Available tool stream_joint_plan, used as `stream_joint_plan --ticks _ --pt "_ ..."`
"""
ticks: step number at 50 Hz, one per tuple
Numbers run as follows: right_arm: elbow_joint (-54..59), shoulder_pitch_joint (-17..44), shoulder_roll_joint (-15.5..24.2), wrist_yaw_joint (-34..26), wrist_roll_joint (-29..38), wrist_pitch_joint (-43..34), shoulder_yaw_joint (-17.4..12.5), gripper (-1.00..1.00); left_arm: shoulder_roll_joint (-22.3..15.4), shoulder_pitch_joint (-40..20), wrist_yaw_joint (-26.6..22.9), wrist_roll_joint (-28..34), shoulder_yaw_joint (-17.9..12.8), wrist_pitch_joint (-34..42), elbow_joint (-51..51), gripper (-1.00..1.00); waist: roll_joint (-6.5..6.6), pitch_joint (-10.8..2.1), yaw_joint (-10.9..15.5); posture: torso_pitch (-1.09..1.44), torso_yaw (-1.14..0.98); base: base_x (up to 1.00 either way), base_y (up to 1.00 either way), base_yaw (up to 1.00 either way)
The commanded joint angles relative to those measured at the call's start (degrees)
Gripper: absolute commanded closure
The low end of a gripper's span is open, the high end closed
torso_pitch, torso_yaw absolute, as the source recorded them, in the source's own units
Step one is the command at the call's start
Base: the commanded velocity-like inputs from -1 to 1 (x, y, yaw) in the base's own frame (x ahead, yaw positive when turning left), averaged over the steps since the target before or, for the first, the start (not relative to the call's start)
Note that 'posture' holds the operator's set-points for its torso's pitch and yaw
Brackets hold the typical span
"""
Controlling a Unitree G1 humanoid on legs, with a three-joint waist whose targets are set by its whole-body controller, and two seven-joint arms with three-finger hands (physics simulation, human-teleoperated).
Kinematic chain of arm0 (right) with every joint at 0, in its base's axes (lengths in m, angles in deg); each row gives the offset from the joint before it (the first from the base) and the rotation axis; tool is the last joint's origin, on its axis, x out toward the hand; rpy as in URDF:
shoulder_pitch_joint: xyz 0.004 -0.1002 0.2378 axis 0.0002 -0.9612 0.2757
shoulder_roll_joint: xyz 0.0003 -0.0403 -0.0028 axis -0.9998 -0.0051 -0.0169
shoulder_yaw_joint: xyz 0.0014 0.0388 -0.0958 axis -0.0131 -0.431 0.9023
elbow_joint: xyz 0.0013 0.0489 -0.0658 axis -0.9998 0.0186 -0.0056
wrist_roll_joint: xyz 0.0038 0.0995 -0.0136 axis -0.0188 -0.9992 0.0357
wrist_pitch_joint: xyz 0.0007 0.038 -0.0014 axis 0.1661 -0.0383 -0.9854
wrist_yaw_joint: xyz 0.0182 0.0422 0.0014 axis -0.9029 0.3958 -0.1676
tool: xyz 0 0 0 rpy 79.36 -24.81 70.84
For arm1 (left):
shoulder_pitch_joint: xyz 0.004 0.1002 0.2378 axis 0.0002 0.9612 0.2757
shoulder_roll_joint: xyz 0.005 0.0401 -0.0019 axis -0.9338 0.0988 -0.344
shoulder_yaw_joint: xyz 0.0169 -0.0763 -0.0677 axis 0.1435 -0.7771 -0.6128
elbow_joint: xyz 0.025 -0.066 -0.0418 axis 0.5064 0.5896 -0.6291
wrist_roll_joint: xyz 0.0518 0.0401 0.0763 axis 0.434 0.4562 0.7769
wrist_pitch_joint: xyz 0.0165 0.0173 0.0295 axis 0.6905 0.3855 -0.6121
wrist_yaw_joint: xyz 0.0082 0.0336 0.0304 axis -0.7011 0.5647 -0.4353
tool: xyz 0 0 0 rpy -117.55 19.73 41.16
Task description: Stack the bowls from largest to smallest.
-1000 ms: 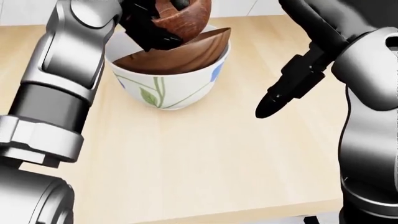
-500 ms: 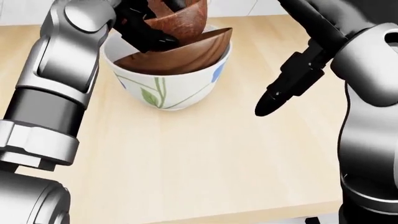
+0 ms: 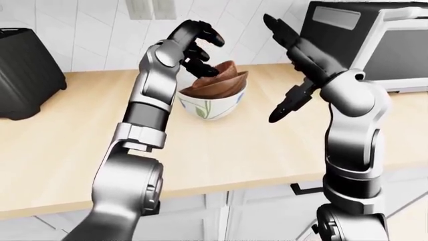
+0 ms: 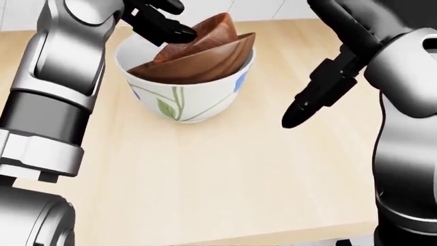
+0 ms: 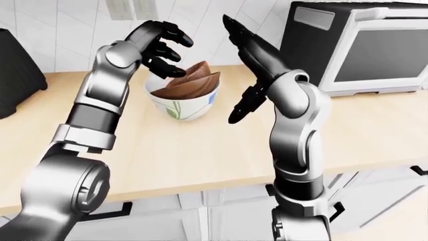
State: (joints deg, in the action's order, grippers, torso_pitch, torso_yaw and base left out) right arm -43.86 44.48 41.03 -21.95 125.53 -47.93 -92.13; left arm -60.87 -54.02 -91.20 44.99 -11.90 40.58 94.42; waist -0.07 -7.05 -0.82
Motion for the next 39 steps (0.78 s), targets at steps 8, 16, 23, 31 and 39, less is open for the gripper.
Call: stream_joint_plan --ticks 8,16,23,31,39 --pt "-2.8 3.6 2.1 -1.2 0.2 -1.1 -1.5 -1.00 -3.2 -4.0 -4.1 0.0 -1.7 4.2 -10.7 -0.11 -0.03 -0.89 0.0 -0.20 0.00 0.00 0.00 0.00" --pt "-6.0 3.4 9.3 -3.6 -3.6 -4.0 -6.6 -1.00 -9.3 9.6 -13.1 -0.1 -5.0 14.0 -40.9 -0.49 0.27 0.20 0.0 -0.20 0.00 0.00 0.00 0.00" --pt "-7.8 3.3 13.4 -3.8 -6.6 -6.5 -8.7 -1.00 -12.5 13.6 -13.1 -0.8 -7.1 16.6 -48.1 -1.00 0.12 0.01 0.2 -0.20 0.00 0.00 0.00 0.00" --pt "-14.1 -0.2 21.1 -4.4 -13.5 -11.4 -15.3 -1.00 -16.7 21.6 -2.8 -1.6 -12.1 14.9 -54.1 -1.00 0.05 0.38 0.3 -0.20 0.00 0.00 0.00 0.00" --pt "-21.1 -12.5 25.5 -0.2 -23.7 -12.6 -26.0 -1.00 -19.4 35.2 4.2 -3.3 -16.7 11.6 -67.1 -1.00 -0.08 0.17 0.2 -0.20 0.00 0.00 0.00 0.00"
